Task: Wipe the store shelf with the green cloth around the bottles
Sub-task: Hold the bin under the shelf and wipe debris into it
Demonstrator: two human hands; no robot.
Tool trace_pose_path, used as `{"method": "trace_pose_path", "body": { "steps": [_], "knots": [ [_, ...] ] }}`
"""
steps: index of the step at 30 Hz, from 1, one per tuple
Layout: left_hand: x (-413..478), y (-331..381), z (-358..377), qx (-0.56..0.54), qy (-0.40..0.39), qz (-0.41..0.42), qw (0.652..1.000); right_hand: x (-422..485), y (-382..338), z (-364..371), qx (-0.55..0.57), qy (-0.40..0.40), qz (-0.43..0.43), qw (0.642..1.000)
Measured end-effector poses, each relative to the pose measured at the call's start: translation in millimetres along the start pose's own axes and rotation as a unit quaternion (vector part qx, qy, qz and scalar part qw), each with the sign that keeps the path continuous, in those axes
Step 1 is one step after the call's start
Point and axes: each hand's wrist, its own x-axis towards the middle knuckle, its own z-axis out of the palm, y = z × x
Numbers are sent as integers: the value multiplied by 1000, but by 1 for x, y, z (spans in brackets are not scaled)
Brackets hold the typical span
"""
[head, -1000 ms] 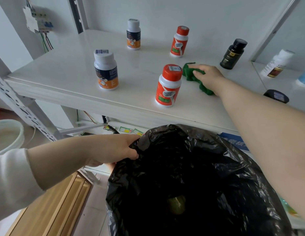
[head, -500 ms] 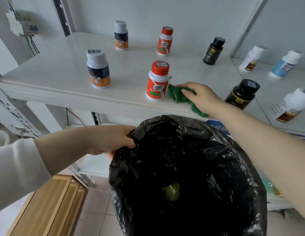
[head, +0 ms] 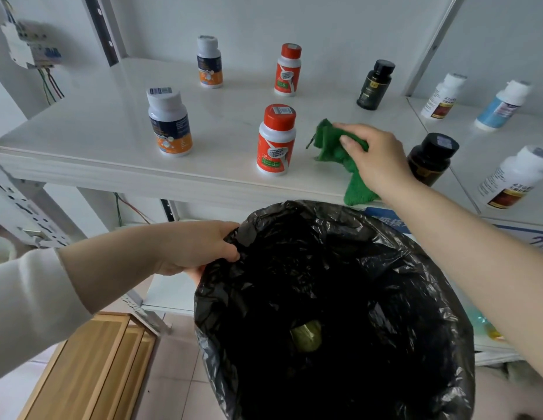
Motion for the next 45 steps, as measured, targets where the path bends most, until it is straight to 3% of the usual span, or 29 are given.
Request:
{"method": "trace_pose_path", "body": {
  "steps": [5,10,14,16,18,21,24,28,32,36,38,42,45],
  "knots": [
    [2,-8,2,-11,-7,3,1000,4,9,19,-67,-132,-11,989],
    [5,-18,4,-35,-9,5,999,-35,7,6,-40,-173,-64,982],
    [7,-22,6,-51,-6,8,999,-59,2,-11,13,-269,-87,959],
    [7,-23,6,-56,-8,9,998,-56,2,-18,44,-208,-86,973],
    [7,-23,6,-56,-11,8,998,-45,1,-22,53,-73,-88,992],
    [6,-24,7,-46,-13,2,999,-27,4,-15,-11,58,-75,995],
    [6,-26,8,-41,-8,1,999,-19,12,6,-86,-4,-29,996],
    [7,-27,9,-36,0,-2,999,-30,14,20,-133,-73,-50,987],
    [7,-27,11,-36,2,-2,999,-52,5,13,-76,-77,-95,990],
    [5,-26,11,-35,-4,-4,999,-81,4,5,10,-171,-74,982],
    [5,-26,11,-33,-4,-3,999,-86,7,-3,44,-130,-62,989],
    [6,-26,13,-38,-5,6,999,-66,8,-16,18,50,-42,998],
    [7,-26,15,-36,-7,8,999,-53,11,-3,-5,52,-2,999]
  ]
}}
